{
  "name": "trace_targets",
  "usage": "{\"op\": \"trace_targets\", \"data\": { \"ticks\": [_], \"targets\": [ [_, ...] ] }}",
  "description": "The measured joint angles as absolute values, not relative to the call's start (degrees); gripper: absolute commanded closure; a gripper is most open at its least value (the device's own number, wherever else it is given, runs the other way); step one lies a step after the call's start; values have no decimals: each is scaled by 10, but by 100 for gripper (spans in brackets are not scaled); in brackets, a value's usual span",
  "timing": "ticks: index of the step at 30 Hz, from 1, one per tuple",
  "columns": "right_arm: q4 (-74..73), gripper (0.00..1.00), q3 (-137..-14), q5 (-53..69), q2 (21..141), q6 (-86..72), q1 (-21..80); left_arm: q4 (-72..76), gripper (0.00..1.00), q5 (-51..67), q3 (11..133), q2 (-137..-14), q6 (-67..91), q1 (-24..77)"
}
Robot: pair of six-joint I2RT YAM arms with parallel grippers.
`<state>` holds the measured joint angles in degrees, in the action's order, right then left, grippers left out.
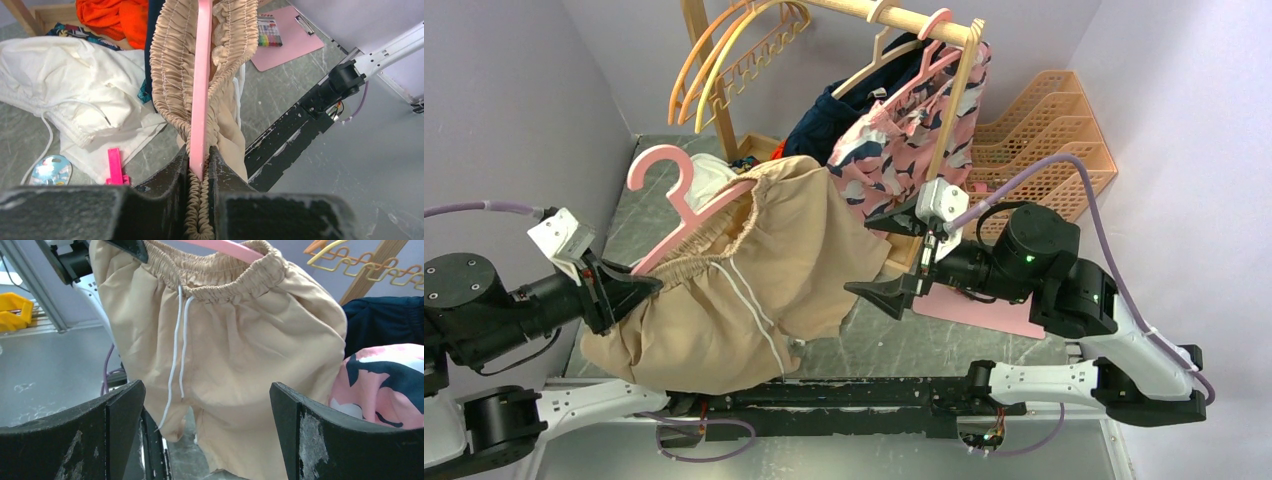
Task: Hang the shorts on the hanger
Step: Place the hanger at the clothesline.
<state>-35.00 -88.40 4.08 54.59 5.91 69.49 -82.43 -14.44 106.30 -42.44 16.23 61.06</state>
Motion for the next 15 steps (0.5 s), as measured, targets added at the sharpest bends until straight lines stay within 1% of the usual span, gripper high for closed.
{"op": "trace_targets", "data": {
  "ticks": [4, 8, 11, 15],
  "targets": [
    [-306, 0, -859, 12, 539, 61, 695, -829, 93, -153, 1049, -409, 184, 611],
    [-232, 3, -810, -58, 537, 43, 695, -830, 93, -152, 1049, -409, 189, 611],
    [-175, 3, -808, -134, 572, 23, 695, -830, 93, -146, 1049, -409, 188, 610],
    [-124, 3, -834, -204, 641, -1, 695, -831, 93, -130, 1059, -409, 186, 609]
  ]
}}
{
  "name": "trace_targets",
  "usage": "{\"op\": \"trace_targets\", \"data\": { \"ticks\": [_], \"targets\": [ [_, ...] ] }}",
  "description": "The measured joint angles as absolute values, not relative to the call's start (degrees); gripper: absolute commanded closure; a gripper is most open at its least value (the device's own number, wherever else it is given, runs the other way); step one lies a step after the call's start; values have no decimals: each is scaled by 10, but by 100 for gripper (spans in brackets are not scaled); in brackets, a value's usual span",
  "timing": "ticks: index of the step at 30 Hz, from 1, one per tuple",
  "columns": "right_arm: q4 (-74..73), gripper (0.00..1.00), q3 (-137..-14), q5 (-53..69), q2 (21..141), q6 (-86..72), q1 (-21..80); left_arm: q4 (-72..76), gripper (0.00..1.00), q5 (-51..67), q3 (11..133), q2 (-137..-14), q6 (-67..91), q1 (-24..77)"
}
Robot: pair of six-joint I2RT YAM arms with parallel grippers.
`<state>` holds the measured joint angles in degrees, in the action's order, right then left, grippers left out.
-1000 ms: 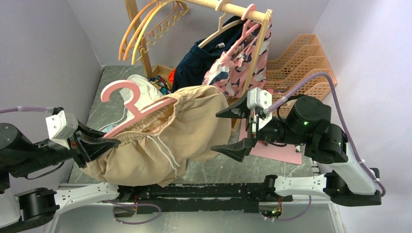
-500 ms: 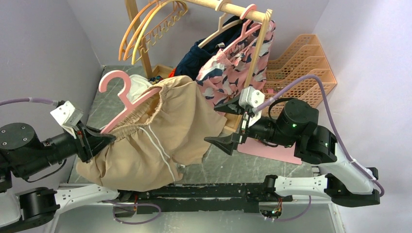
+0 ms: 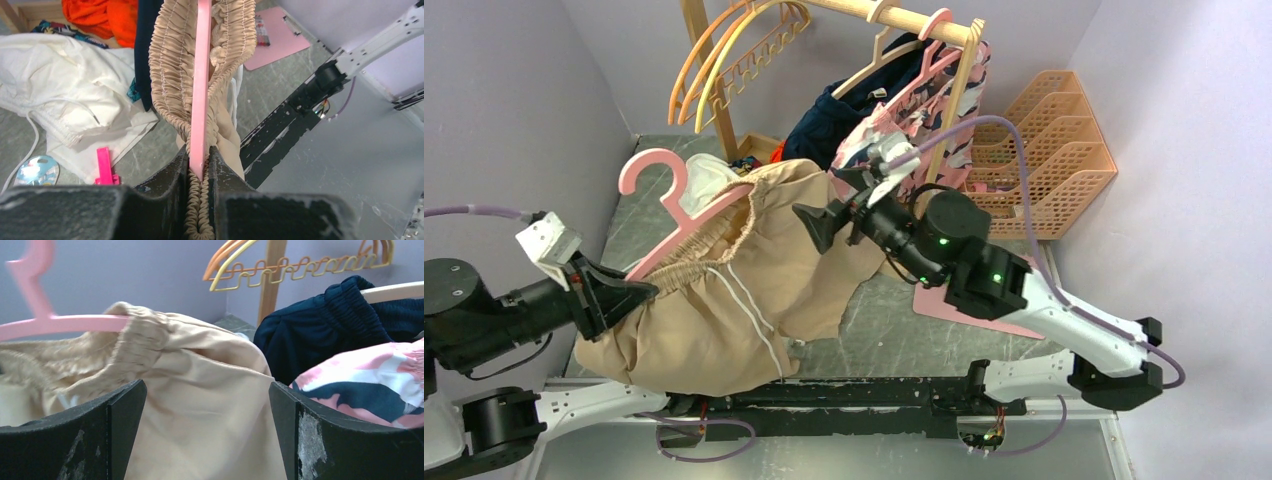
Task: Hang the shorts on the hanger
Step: Place the hanger at the clothesline.
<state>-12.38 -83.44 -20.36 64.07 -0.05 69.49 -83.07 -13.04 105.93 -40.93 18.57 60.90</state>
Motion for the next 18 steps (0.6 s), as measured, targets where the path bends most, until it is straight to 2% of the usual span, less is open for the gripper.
{"op": "trace_targets", "data": {
  "ticks": [7, 18],
  "targets": [
    [-58, 3, -837, -283, 684, -28, 695, -822, 93, -112, 1143, -398, 173, 603],
    [43, 3, -776, -338, 588, -41, 695, -792, 93, -140, 1253, -401, 123, 592]
  ]
}}
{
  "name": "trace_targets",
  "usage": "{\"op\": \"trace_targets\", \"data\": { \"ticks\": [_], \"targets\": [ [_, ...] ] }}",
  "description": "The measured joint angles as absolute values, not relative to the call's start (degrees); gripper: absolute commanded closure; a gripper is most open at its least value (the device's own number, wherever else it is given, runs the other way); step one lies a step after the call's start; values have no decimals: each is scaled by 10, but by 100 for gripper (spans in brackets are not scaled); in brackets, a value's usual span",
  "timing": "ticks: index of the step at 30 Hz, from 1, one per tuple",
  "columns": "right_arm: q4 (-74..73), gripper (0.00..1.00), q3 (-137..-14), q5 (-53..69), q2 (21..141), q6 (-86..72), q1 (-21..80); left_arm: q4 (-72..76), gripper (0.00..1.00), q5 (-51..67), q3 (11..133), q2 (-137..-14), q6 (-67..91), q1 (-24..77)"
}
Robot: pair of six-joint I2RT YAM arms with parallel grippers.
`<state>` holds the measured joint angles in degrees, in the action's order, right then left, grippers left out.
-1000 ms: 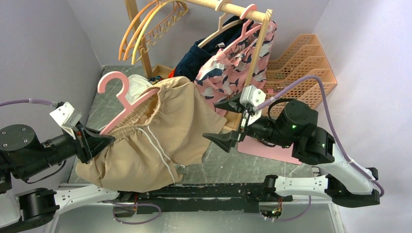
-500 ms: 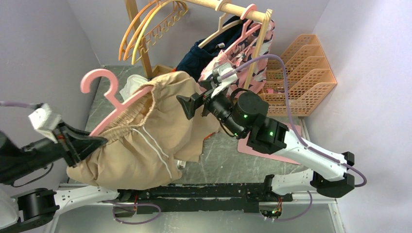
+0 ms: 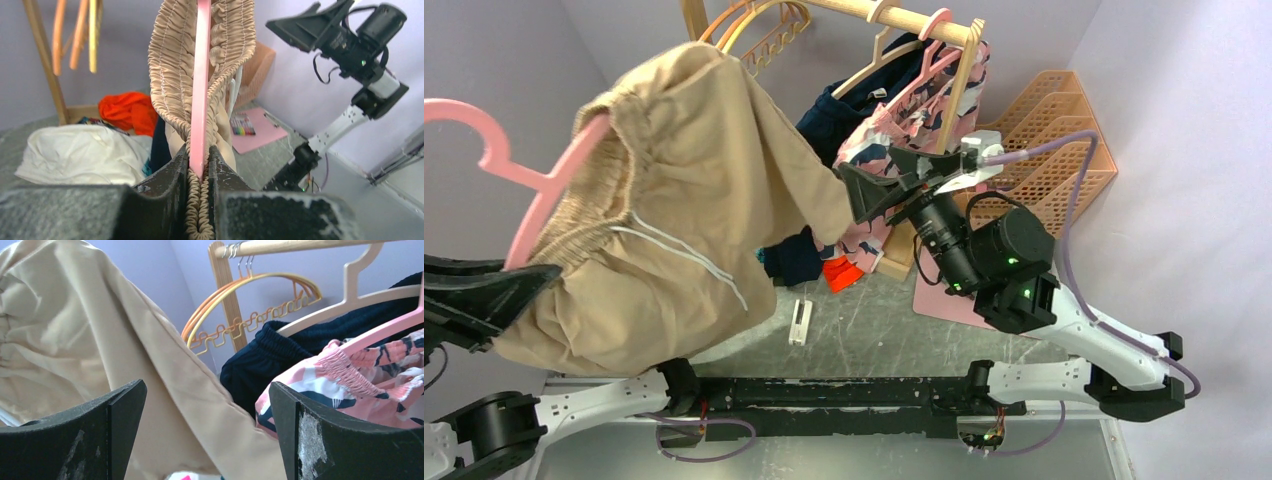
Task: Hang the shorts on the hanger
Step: Place the hanger at the clothesline.
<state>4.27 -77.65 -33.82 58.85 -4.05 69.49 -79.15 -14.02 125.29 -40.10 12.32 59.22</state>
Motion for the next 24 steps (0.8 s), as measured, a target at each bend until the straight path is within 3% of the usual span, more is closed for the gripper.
{"op": "trace_targets", "data": {
  "ticks": [5, 13, 24],
  "targets": [
    [60, 3, -773, -355, 579, -40, 695, -757, 93, -170, 1283, -399, 100, 586],
    [61, 3, -771, -358, 607, -39, 695, -644, 93, -223, 1215, -338, 57, 580],
    [62, 3, -764, -355, 619, -39, 695, -572, 93, -268, 1253, -345, 10, 579]
  ]
}}
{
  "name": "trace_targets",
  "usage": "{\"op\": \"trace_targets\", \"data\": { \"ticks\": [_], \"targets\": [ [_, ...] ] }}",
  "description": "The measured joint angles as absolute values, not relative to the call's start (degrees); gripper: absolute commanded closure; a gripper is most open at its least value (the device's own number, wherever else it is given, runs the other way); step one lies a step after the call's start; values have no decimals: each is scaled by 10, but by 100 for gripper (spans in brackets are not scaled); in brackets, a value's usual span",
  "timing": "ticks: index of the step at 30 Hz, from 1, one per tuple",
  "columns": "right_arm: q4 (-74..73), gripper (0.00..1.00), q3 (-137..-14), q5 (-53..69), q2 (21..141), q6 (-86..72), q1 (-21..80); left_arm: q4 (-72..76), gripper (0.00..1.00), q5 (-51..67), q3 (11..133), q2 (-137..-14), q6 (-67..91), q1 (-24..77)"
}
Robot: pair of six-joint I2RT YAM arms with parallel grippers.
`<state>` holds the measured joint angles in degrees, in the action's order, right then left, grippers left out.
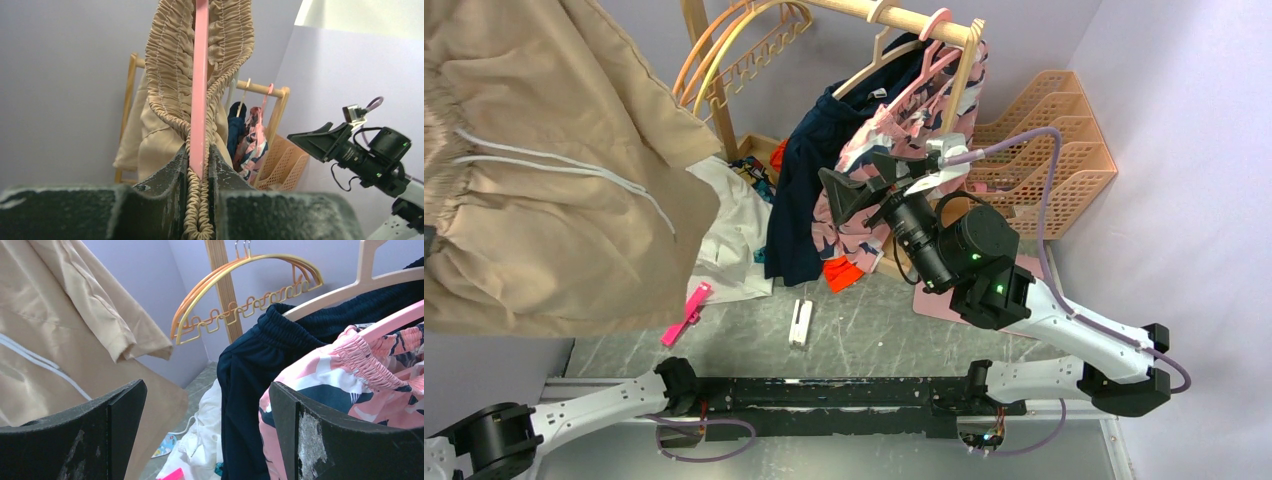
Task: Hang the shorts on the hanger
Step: Place the hanger at the clothesline.
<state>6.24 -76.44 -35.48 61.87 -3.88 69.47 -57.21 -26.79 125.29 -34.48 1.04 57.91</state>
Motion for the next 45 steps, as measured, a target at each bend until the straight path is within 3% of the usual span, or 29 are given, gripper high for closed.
{"op": "trace_targets", "data": {
  "ticks": [15, 30, 45],
  "targets": [
    [52, 3, -739, -356, 573, -38, 695, -615, 93, -273, 1147, -514, -13, 587],
    [6, 3, -734, -359, 518, -36, 695, -667, 93, -406, 1144, -567, 24, 632],
    [-26, 3, -734, -353, 515, -37, 695, -619, 93, -446, 1017, -631, -14, 622]
  ]
}}
